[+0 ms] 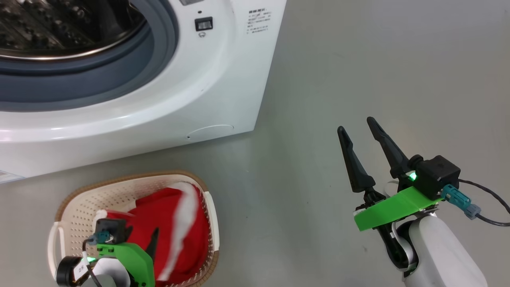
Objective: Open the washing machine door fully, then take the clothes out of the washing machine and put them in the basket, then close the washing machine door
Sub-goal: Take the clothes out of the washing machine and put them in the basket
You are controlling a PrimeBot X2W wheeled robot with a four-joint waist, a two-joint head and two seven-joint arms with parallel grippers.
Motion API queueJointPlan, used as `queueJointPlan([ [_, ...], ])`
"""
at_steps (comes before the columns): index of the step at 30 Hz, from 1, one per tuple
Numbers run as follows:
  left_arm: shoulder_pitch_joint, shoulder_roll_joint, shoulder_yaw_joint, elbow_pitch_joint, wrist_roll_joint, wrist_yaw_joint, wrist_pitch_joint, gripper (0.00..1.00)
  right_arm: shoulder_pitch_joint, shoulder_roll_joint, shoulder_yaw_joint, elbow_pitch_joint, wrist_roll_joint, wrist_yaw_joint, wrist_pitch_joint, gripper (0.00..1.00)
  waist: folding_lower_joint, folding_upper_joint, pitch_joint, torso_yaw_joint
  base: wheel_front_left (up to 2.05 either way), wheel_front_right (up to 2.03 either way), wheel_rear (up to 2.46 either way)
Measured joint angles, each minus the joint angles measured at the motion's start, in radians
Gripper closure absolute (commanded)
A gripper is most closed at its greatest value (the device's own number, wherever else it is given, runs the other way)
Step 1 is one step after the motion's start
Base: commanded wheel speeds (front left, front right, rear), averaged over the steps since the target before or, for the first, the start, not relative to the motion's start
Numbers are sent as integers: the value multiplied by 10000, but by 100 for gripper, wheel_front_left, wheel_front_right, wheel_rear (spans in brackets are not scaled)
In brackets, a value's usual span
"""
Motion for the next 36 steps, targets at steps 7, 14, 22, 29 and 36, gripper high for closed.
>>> queueJointPlan([
  [7, 47, 405, -209, -1083, -182, -2, -86, 0, 4, 0, 8, 105, 17, 0, 0, 0, 0, 0, -430, 236, 0, 0, 0],
  [14, 799, 878, 744, -2955, -19, 35, -100, 0, 96, -2, -12, 324, 17, 0, 0, 0, -1, 0, -1012, 525, 0, 0, 0],
  [22, 2199, 1030, 1985, -5762, 573, 734, -100, 0, 645, -4, -102, 537, 17, 0, 0, 0, 0, 0, -1905, 909, 0, 0, 0],
  [29, 3426, 1066, 2460, -7873, 740, 1363, -100, 0, 1022, -12, -119, 644, 17, 0, 0, 0, 0, 0, -2687, 1268, 0, 0, 0],
  [36, 4174, 1218, 2713, -9480, 1001, 2134, -98, 0, 1312, -73, -82, 761, 109, 0, 2, 0, 0, 0, -3328, 1551, 0, 0, 0],
])
